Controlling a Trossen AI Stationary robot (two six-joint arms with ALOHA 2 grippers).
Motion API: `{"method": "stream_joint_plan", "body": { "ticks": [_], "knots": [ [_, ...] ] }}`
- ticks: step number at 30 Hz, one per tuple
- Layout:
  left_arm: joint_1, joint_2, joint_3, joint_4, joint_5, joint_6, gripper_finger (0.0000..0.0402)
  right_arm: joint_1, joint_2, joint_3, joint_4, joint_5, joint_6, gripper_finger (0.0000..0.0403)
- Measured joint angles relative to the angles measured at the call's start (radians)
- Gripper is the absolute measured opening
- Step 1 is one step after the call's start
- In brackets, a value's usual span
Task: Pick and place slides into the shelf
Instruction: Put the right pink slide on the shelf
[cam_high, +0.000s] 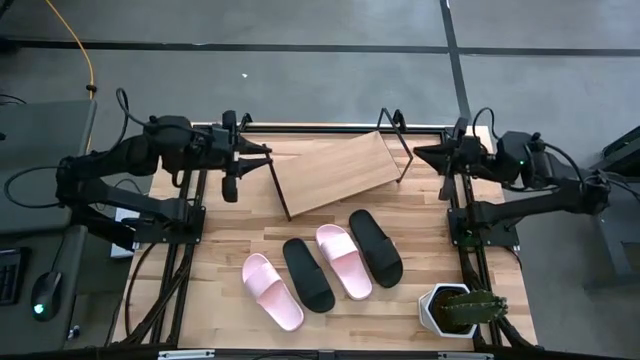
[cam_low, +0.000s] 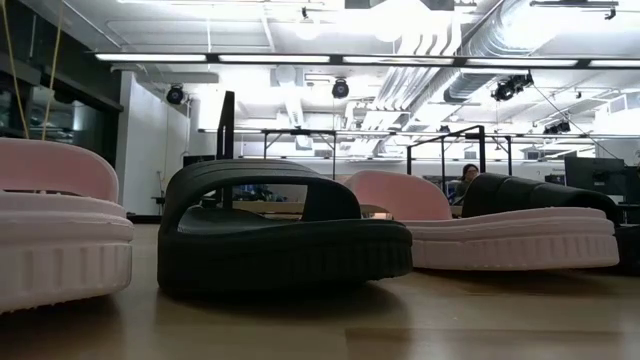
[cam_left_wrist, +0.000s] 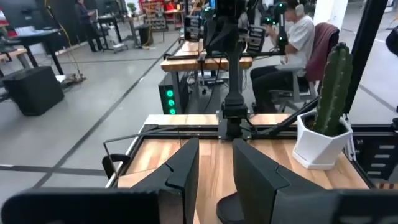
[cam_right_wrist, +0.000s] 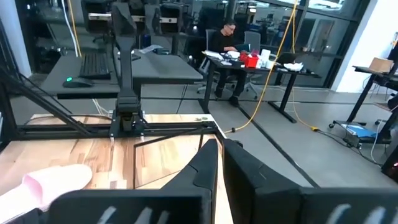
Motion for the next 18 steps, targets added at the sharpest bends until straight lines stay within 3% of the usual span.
{"method": "stream_joint_plan", "body": {
  "ticks": [12,18],
  "knots": [
    [0.000,0.027,0.170,-0.188,0.052,-0.018,0.0083,0.026,0.168,0.261,-0.126,0.000,-0.028,0.0014],
    [0.000,0.037,0.170,-0.195,0.183,-0.037,0.0083,0.058,0.235,0.336,-0.187,-0.002,-0.019,0.0014]
  ]
}}
